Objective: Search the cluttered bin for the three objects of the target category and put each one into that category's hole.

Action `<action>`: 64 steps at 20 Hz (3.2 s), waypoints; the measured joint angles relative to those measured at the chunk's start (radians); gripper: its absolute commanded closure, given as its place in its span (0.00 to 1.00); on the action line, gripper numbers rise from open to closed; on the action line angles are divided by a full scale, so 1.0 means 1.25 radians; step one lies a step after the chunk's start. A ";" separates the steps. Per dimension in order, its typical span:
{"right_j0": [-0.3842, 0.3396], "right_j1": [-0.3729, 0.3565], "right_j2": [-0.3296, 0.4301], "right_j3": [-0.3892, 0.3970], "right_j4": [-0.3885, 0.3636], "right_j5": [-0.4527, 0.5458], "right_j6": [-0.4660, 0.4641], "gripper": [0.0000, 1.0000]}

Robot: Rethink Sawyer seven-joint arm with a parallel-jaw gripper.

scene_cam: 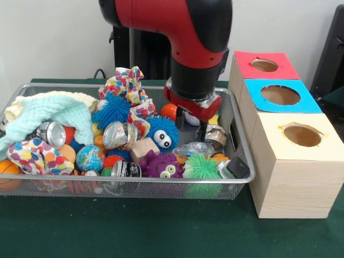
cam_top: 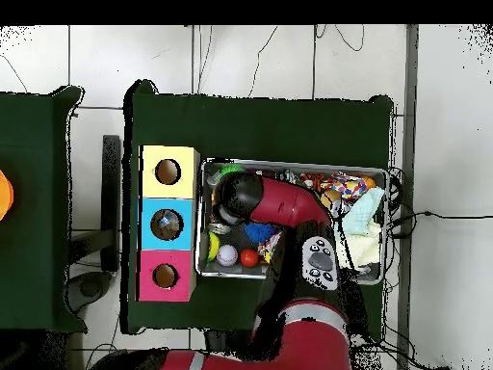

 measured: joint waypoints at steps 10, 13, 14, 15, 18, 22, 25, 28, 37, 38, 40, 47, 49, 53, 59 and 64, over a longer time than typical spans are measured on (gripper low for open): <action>0.007 -0.044 0.000 0.007 0.023 0.000 0.000 0.00; 0.007 -0.043 0.000 0.006 0.024 0.000 0.000 0.00; 0.006 -0.042 0.000 0.005 0.024 0.000 0.000 0.00; 0.005 -0.037 0.000 0.002 0.024 0.000 0.000 0.00; 0.000 -0.023 0.000 -0.001 0.023 0.000 0.000 0.00; -0.006 -0.005 0.000 -0.003 0.023 0.000 0.000 0.00; -0.008 0.013 0.000 -0.005 0.023 0.000 0.000 0.00; -0.009 0.035 0.000 -0.005 0.023 0.000 0.000 0.00; -0.008 0.053 0.001 -0.005 0.024 0.000 0.000 0.00; -0.008 0.053 0.001 -0.005 0.024 0.000 0.000 0.00; -0.008 0.053 0.001 -0.005 0.025 0.000 0.000 0.00; -0.003 0.036 0.001 -0.005 0.034 0.000 0.000 0.00; -0.002 0.031 0.001 -0.005 0.037 0.000 0.000 0.00; 0.001 0.013 0.001 -0.005 0.047 0.000 0.000 0.00; 0.004 0.008 0.001 -0.004 0.052 0.000 0.000 0.00; 0.010 0.014 0.001 -0.006 0.052 0.000 0.000 0.00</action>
